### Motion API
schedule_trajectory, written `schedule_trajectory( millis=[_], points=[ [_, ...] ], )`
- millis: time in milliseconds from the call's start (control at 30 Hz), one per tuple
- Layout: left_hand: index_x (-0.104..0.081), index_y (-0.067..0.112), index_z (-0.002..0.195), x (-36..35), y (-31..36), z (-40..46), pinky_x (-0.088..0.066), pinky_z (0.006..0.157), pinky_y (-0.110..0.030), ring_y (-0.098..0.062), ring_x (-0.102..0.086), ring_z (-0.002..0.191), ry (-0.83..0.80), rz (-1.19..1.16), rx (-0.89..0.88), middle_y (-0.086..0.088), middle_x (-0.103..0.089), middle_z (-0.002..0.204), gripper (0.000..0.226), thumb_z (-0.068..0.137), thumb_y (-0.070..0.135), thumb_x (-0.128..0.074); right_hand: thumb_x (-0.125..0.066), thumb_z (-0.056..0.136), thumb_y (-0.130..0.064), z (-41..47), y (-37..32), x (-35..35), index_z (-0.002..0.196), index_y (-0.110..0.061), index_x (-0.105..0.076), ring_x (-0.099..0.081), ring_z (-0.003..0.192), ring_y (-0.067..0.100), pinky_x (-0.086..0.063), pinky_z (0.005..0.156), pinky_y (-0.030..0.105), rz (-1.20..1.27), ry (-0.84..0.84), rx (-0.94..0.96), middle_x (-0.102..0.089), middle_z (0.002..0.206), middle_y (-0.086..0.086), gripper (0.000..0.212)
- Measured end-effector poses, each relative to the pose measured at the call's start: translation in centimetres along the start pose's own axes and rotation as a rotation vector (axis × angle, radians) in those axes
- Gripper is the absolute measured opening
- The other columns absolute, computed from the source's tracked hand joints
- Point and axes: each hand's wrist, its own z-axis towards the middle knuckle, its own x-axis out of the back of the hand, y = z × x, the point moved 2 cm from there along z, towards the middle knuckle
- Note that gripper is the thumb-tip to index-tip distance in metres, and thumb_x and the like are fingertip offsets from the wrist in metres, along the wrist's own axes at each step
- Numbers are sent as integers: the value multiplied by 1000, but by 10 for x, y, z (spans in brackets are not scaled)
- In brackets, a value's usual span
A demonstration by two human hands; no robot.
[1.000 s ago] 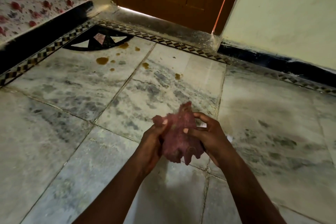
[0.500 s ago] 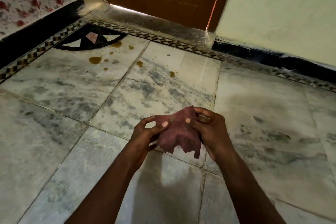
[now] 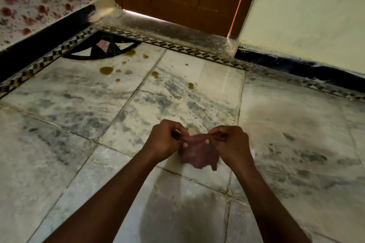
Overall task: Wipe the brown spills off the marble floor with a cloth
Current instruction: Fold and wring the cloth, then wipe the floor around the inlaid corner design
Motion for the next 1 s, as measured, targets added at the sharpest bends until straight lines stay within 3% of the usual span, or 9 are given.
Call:
schedule_trajectory(
  millis=[133,267,367,467,567,667,767,867,1000],
  points=[
    [-84,21,82,7,37,39,-59,77,-25,-11,-75,78,142,48,-72,7,-77,75,19,84,2,-84,-89,77,-3,38,-17,11,86,-10,-86,-57,71,0,-41,73,3,-78,170,177,-66,78,-5,11],
    [-82,31,76,18,64,76,-61,80,-34,-1,-71,75,284,-32,-203,19,-75,73,22,83,10,-87,-86,82,-7,72,-32,28,88,-16,-82,-54,89,8,-37,81,4,-100,397,343,-66,97,5,11],
    [-74,44,72,14,51,97,-60,95,-50,1,-70,85,223,-21,-176,31,-72,80,35,79,15,-92,-79,89,-20,90,-24,24,95,-29,-84,-62,95,12,-36,72,5,-193,293,261,-71,101,1,12],
    [-72,37,95,5,1,117,-57,102,-53,-19,-70,105,158,94,-72,11,-72,105,35,75,24,-96,-80,87,-14,91,-11,1,93,-17,-81,-68,87,15,-47,74,10,-122,254,217,-70,90,-2,7],
    [-69,25,127,15,-55,132,-53,105,-57,-33,-64,126,255,235,-24,-8,-65,132,47,84,32,-86,-68,89,-14,106,3,-38,96,1,-76,-72,104,40,-58,99,49,-131,278,364,-73,105,22,19],
    [-48,13,152,47,-97,145,-48,108,-60,-43,-56,134,430,435,-19,-18,-55,147,61,99,36,-69,-48,99,-45,136,33,-104,139,-10,-67,-45,149,40,-38,122,52,-360,27,292,-52,158,19,57],
    [-34,6,161,83,-141,152,-41,111,-62,-44,-52,140,606,582,3,-22,-50,156,69,104,41,-53,-30,103,-58,173,52,-154,164,-25,-38,-25,159,48,-24,125,63,-619,155,186,-34,172,15,71],
    [-35,4,160,93,-162,155,-37,113,-60,-43,-49,143,703,600,60,-24,-47,158,74,102,48,-45,-26,107,-62,225,37,-169,171,-29,-9,1,164,46,-3,129,65,-568,151,-131,-8,179,13,73],
    [-36,9,160,94,-157,158,-37,112,-56,-36,-49,144,696,625,58,-17,-45,162,72,100,45,-48,-31,107,-61,211,16,-176,170,-39,-3,-6,164,45,-17,128,63,-680,62,207,-15,179,11,72]
  ],
)
